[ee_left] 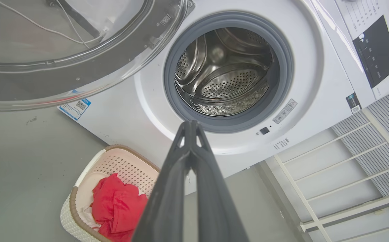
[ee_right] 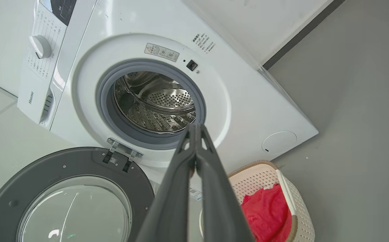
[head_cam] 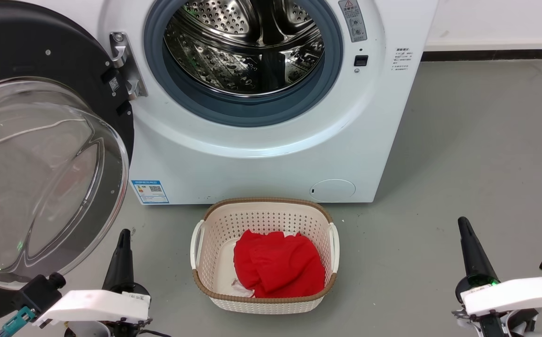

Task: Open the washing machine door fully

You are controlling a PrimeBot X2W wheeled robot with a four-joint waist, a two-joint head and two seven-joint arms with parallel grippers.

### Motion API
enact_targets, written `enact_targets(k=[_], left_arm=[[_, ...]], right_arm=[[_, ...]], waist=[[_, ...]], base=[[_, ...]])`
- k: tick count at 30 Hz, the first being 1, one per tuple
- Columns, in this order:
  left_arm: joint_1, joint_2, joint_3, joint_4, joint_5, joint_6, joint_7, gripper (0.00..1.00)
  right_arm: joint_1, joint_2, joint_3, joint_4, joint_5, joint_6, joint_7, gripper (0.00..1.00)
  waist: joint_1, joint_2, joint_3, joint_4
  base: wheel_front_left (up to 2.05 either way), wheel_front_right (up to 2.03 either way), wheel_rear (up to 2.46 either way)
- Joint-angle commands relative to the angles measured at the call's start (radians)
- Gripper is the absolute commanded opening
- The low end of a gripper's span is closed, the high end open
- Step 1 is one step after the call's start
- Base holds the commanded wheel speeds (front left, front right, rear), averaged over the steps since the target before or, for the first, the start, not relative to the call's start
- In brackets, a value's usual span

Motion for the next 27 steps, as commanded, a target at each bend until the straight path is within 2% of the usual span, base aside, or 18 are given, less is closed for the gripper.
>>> enact_targets(k=[1,27], left_arm=[[-0.024,0.003,0.002,-0.002,-0.038,-0.007,0.008,0.0],[-0.054,0.003,0.011,0.043,-0.326,-0.011,0.079,0.0]], right_arm=[[-0.026,-0.008,-0.005,-0.002,0.038,0.0,0.007,0.0],[-0.051,-0.008,-0.029,0.04,0.314,0.0,0.067,0.0]], waist=[[0.0,0.0,0.0,0.0],[0.0,0.0,-0.006,0.002]], base=[[0.0,0.0,0.0],[0.0,0.0,0.0]])
